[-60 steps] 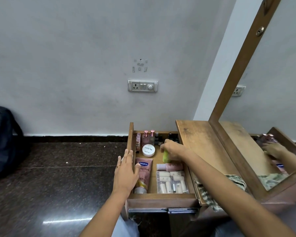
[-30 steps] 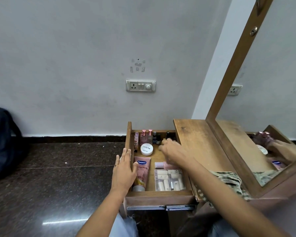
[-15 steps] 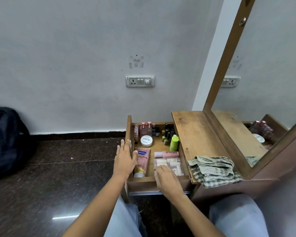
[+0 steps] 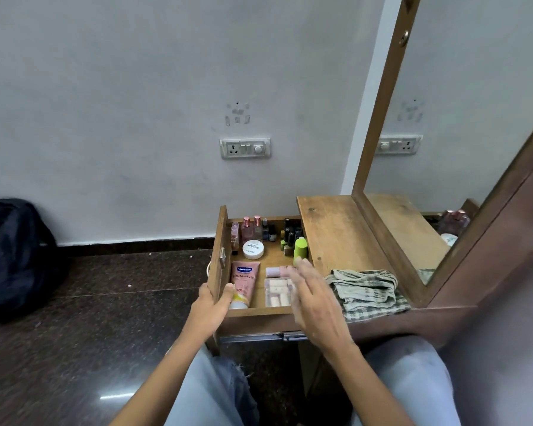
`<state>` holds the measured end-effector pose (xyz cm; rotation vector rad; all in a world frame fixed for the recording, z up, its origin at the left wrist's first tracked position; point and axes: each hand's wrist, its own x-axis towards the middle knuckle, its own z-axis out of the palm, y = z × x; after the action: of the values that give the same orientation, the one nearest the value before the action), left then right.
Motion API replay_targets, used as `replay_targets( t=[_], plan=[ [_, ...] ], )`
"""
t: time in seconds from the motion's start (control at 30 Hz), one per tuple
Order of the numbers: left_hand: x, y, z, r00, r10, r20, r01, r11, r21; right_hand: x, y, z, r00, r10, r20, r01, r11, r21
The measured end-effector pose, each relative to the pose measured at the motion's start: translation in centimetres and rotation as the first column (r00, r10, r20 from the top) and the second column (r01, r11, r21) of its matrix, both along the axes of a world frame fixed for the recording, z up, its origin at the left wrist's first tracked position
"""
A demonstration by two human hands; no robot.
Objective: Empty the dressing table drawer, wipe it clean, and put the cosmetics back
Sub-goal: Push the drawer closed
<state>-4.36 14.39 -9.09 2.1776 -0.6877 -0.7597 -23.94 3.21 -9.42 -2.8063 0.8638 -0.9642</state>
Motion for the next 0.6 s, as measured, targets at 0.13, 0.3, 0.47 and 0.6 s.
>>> replay_targets(
  t=[0.13, 0.3, 0.47, 0.6],
  plan=[
    [-0.7, -0.4, 0.4, 0.999, 0.027, -0.017, -0.028, 0.999, -0.016, -3.0, -1.9, 0.2, 0.949, -0.306, -0.069, 0.307, 0.952, 0.007],
    [-2.0, -0.9, 0.7, 0.999, 0.021, -0.037, -0.023, 0.998, -0.051, -4.1, -2.8, -0.8, 0.911, -0.382, -0.154, 0.39, 0.92, 0.024],
    [-3.8, -1.6, 1.1, 0.995, -0.027, -0.096, 0.015, 0.992, -0.128, -3.9, -2.8, -0.9, 0.905, -0.387, -0.179, 0.397, 0.918, 0.021],
    [-5.5, -2.4, 1.3, 0.986, -0.072, -0.151, 0.045, 0.983, -0.179, -4.0, -3.0, -1.0, 0.909, -0.372, -0.188, 0.382, 0.924, 0.018]
  ],
)
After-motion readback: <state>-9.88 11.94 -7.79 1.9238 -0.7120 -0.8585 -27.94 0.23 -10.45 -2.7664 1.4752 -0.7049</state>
